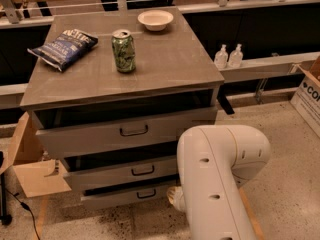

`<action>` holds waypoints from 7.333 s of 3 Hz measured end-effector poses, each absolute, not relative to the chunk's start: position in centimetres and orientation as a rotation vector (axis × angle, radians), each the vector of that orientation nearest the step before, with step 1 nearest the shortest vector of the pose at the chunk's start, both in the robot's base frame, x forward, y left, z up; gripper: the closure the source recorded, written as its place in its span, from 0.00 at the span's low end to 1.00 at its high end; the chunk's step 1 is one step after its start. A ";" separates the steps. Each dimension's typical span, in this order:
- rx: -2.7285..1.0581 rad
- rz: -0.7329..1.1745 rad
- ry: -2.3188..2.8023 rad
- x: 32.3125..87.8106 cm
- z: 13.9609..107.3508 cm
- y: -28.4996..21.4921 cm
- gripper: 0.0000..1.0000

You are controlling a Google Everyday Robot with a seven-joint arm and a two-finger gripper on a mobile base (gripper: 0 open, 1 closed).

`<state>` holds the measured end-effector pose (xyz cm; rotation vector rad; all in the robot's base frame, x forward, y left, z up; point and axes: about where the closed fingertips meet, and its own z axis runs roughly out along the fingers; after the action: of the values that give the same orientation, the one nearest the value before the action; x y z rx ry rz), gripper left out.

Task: Open bottom drawer

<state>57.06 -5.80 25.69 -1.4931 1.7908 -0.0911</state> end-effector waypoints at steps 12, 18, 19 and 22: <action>-1.619 -0.155 1.659 66.5 19.9 -3.4 1.00; -1.604 -0.143 1.668 63.0 24.2 -4.4 0.59; -1.612 -0.186 1.665 62.7 25.0 -4.8 0.55; -1.711 -0.527 1.846 57.4 31.7 -12.0 1.00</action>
Offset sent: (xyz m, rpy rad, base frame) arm 0.0500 0.0044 -0.0095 -0.1138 -0.2156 0.0097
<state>57.37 -11.95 31.72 -1.7110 1.8464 -0.5266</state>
